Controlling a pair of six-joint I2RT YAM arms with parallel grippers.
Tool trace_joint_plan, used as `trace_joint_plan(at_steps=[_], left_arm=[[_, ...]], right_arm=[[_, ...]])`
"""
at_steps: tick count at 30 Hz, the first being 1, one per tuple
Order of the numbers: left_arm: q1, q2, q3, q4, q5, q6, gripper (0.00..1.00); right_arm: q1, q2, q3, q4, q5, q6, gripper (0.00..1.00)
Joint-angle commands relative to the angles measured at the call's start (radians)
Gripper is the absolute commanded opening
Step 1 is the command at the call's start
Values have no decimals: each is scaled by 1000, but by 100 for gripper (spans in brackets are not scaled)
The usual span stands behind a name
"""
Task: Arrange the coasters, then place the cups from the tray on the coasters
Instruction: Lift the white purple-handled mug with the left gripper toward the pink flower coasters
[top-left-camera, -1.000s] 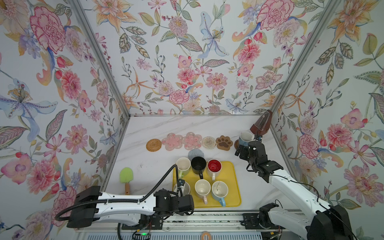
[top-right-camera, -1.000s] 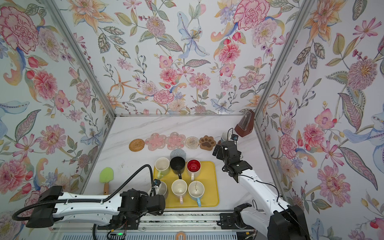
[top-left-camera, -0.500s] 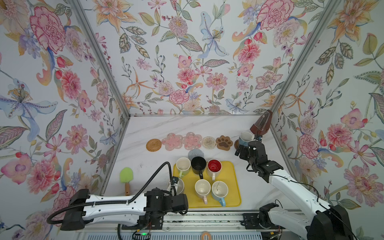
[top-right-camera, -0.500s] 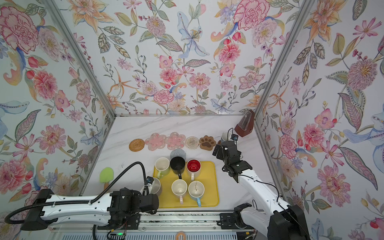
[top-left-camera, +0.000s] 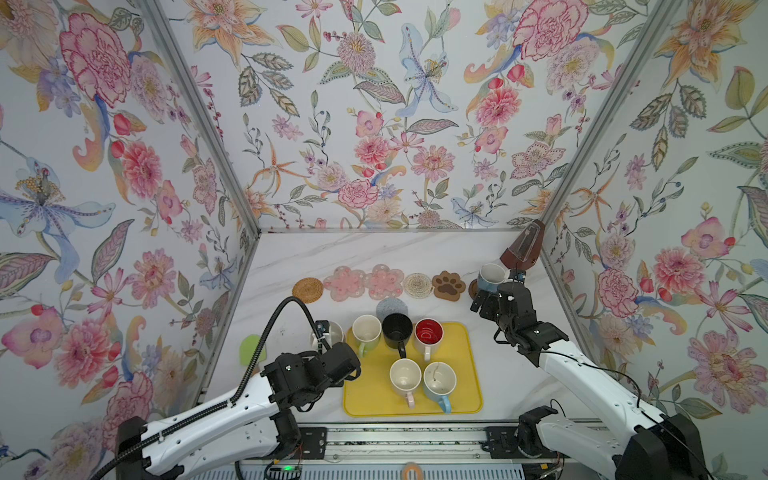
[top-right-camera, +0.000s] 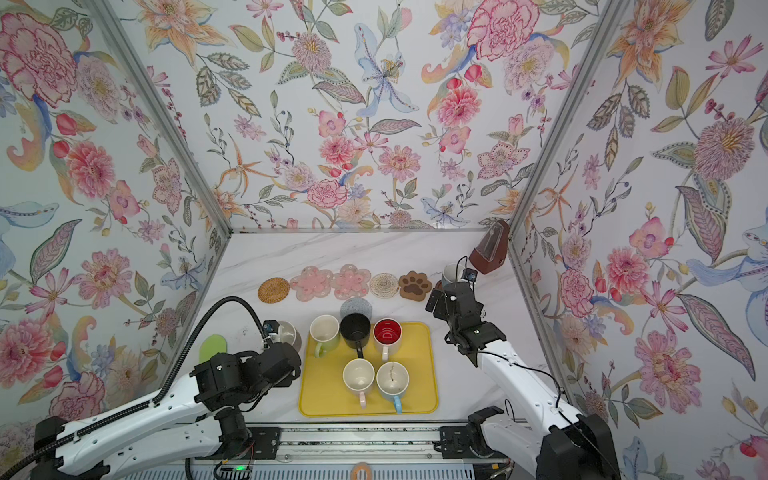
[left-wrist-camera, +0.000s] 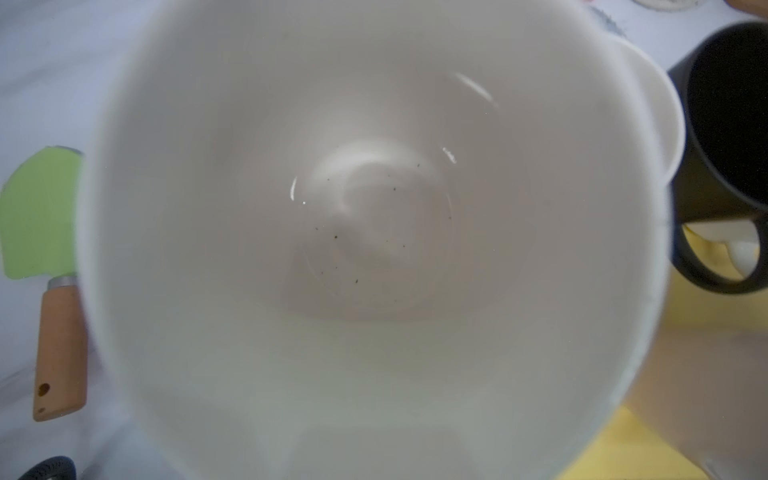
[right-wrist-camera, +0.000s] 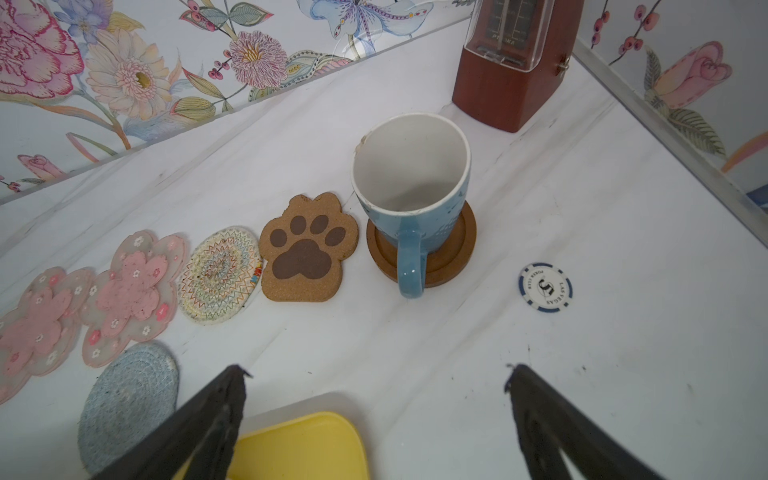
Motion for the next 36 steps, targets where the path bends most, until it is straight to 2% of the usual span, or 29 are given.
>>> trace_joint_plan(at_steps=[1,7,11,16,22,31,36], left_arm=[[134,-7,46,119,-46,209,0],[434,105,30,305,104,419,0],[577,197,58,443,174,499,0],[662,349,127,542,172,566,0],[762,488,217,611,177,580,0],[848,550,252,676,197,595,0],[891,579,266,698,219,580,0]], right_arm=[[-7,-9,19,-24,-10,-23,99],[-10,-9,31,-25,-31,-36,99],[-10,-15,36,-31,-52,-36,99],[-10,-27,29,-49,-68,-31,99],[-10,-57,10,-68,-68,-22,99],[-5,-73,47,-184,-68,-12,99],[-4,-132,23,-241,-33,-18,99]])
